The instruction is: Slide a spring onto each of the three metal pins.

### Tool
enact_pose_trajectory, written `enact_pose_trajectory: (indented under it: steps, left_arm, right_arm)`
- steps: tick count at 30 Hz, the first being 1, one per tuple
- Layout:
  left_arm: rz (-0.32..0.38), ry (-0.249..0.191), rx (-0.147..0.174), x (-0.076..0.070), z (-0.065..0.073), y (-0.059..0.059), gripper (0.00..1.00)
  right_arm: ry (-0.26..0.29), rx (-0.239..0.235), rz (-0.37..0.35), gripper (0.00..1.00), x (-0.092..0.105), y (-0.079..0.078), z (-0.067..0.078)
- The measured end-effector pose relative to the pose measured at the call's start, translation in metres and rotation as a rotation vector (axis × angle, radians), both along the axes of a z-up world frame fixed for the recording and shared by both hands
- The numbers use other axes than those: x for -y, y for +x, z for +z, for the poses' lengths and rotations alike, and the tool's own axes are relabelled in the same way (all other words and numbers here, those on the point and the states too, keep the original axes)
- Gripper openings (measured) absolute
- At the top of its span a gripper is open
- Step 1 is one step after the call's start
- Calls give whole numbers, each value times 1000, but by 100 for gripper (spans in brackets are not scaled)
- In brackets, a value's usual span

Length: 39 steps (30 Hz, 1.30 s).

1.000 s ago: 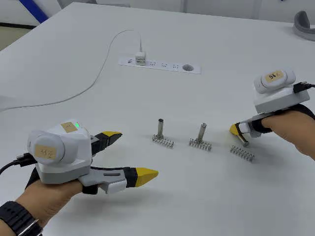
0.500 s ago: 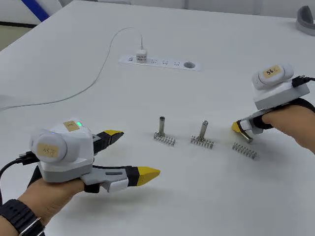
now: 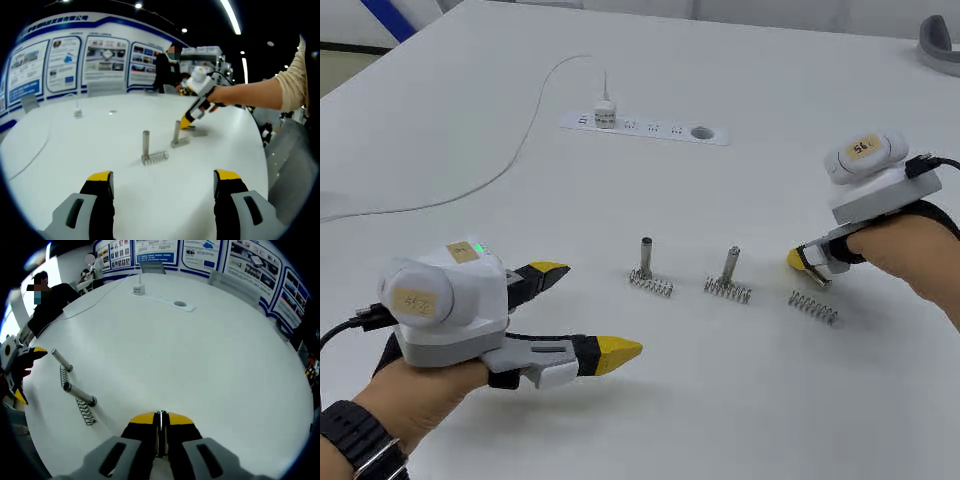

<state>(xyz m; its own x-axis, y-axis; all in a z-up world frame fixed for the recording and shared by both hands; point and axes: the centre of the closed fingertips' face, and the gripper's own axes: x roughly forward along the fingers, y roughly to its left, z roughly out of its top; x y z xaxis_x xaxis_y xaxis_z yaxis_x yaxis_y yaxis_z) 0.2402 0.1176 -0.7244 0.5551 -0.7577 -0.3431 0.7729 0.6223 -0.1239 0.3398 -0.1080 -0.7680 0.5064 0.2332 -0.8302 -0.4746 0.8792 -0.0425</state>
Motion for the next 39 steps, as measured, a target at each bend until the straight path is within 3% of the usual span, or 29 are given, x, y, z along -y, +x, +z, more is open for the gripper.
enact_pose_trajectory:
  steps: [6,13,27,39]
  left_arm:
    - [-1,0,2,1,1,-1,83]
    - [4,-2,5,-1,2,0,83]
    - [-8,-11,17,3,7,1,83]
    - [-14,-17,15,5,8,2,82]
  right_arm:
    - [13,27,-14,9,0,-1,2]
    - [37,63,-11,9,0,-2,20]
    - [82,124,-26,9,4,-13,41]
    - [119,143,-38,9,4,-25,52]
